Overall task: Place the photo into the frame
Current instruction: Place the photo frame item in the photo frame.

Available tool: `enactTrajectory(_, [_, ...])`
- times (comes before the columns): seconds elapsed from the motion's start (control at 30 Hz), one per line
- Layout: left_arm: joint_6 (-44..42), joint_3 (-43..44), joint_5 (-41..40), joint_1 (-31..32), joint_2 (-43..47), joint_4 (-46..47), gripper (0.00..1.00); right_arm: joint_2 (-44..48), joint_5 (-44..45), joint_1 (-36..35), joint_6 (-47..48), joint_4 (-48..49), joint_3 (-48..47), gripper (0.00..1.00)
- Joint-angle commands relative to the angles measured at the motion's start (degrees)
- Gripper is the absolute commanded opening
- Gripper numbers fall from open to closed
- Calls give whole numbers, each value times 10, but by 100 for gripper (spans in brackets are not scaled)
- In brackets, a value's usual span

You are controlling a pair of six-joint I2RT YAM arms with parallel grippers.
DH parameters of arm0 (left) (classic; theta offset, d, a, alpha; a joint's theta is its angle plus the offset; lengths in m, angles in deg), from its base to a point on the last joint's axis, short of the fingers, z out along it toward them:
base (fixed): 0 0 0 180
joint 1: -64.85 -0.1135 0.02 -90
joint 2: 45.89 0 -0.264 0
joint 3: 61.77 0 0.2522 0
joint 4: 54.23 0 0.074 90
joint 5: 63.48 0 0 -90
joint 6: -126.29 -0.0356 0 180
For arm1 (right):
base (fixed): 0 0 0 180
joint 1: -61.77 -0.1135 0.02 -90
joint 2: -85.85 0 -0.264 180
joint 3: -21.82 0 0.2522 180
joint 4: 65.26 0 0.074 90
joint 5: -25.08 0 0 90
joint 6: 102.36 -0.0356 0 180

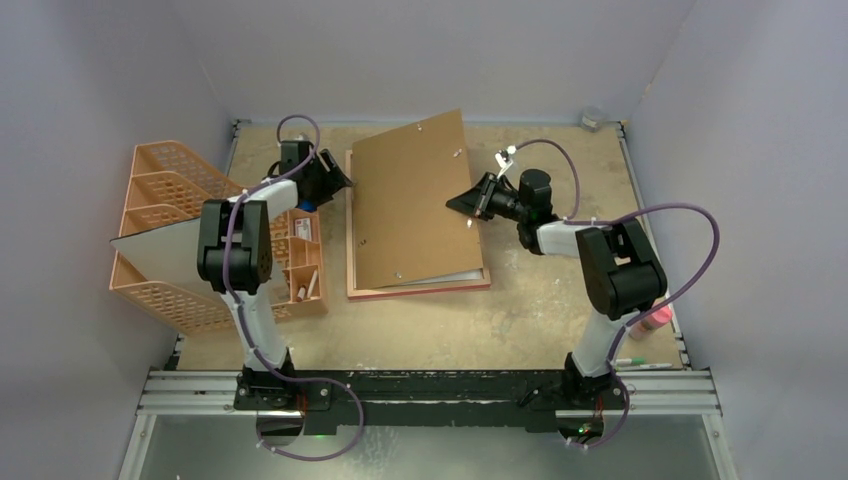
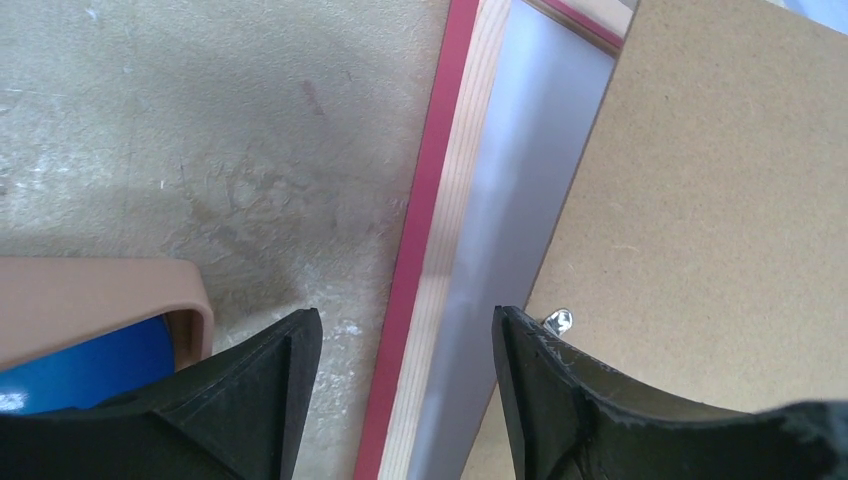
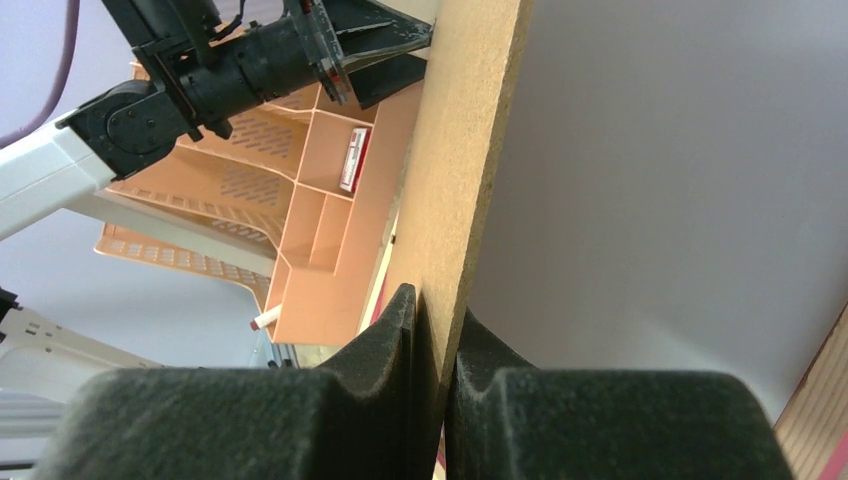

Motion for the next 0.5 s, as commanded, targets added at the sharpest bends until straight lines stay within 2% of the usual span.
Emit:
enactTrajectory(0.0, [-33, -15, 12, -1, 44, 32, 66, -3, -8, -4, 23, 36, -22, 0])
enactTrajectory(0.27, [-49, -17, 19, 1, 43, 54, 68, -13, -7, -5, 25, 28, -30, 0])
enactTrajectory(0.47, [-48, -17, -10, 1, 50, 44, 68, -31, -4, -4, 25, -4, -46, 0])
